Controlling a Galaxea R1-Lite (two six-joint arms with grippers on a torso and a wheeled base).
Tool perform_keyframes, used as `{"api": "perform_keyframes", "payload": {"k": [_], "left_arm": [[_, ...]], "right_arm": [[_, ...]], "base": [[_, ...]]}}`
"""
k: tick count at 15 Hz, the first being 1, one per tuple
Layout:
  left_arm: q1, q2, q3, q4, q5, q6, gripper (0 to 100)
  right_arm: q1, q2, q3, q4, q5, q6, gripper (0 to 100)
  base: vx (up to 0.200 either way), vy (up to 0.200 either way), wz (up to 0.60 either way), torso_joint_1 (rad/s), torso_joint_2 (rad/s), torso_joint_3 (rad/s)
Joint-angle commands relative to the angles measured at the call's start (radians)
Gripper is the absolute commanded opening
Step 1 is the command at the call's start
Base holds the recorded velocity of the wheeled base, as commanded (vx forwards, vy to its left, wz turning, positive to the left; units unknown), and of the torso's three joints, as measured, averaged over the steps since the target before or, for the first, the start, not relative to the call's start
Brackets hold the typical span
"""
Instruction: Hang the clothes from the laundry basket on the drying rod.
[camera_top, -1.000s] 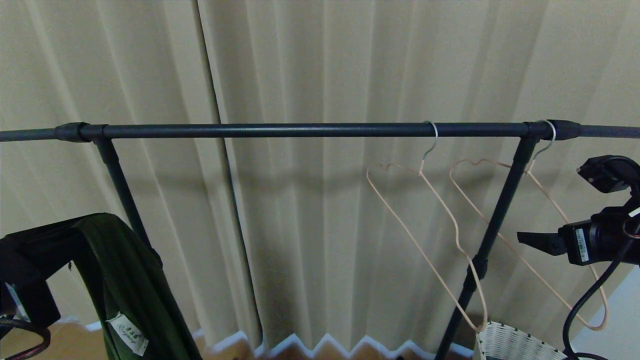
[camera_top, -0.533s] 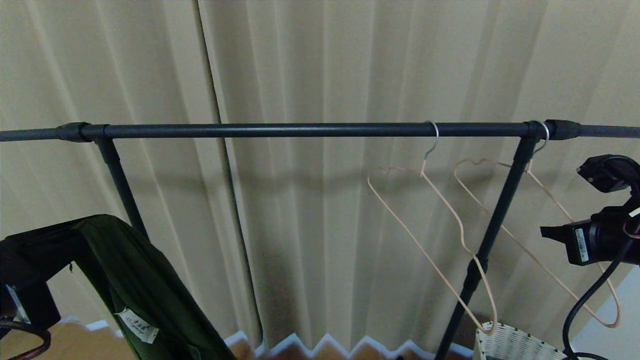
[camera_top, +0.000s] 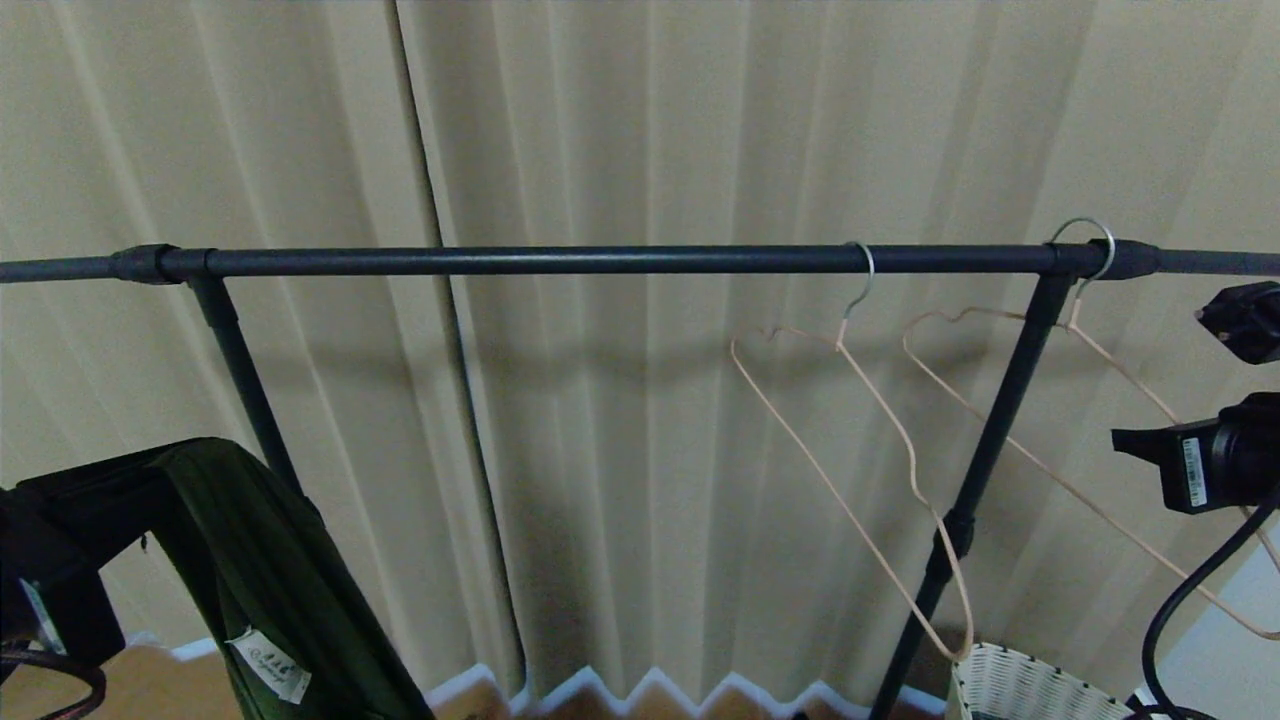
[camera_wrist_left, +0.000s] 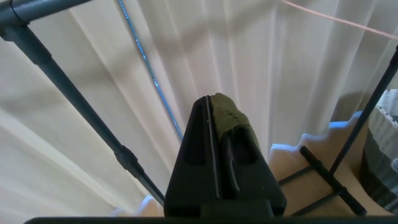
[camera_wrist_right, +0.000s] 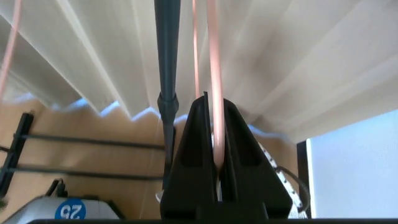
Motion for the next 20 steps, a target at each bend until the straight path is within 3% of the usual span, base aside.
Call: {"api": "perform_keyframes", "payload": {"k": [1, 9, 20], "left_arm": [[0.0, 0.0, 0.007, -0.001, 0.0, 0.0, 0], [0.043, -0.007, 0.019, -0.001, 0.002, 0.008, 0], [0.061, -0.011, 0.033, -0.001, 0.0, 0.013, 0]], "right_arm": [[0.0, -0.055, 0.001, -0.001, 0.0, -0.001, 0], [-0.029, -0.187, 0.077, 0.014, -0.001, -0.003, 0], [-0.029, -0.191, 0.082, 0.01, -0.003, -0.003, 0]], "base": [[0.0, 0.0, 0.0, 0.0, 0.0, 0.0], [0.0, 0.0, 0.0, 0.0, 0.0, 0.0], [-0.2, 0.0, 0.0, 0.0, 0.0, 0.001]]}}
